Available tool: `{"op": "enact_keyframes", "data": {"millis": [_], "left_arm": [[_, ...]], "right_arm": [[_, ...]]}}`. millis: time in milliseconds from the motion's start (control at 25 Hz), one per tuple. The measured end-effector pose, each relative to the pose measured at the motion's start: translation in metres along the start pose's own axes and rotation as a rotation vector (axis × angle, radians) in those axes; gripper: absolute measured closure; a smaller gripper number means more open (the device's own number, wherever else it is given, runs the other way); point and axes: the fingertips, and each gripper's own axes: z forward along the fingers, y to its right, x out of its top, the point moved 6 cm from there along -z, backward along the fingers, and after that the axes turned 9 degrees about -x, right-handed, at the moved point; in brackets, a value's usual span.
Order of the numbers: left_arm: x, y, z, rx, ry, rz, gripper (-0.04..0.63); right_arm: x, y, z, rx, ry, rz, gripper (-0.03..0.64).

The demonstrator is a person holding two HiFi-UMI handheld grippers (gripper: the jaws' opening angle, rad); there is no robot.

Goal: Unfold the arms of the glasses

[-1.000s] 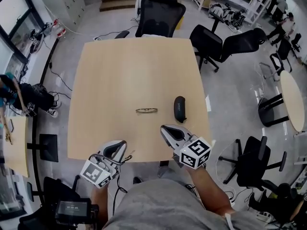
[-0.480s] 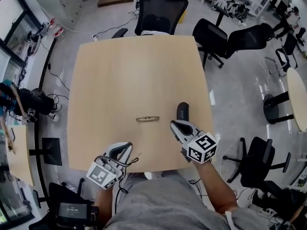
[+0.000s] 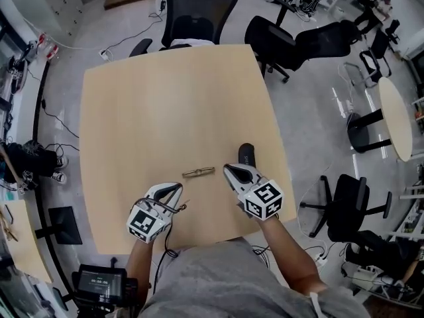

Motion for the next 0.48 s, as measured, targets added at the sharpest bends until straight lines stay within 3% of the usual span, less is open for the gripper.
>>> {"op": "enact_keyframes", "data": {"millis": [480], "left_arm": [[-0.108, -0.028, 0.071, -0.077, -0.437, 0.09, 0.588]], "right_arm": [[-0.1, 0.016, 0.076, 0.027, -0.286, -0.16, 0.606]]}}
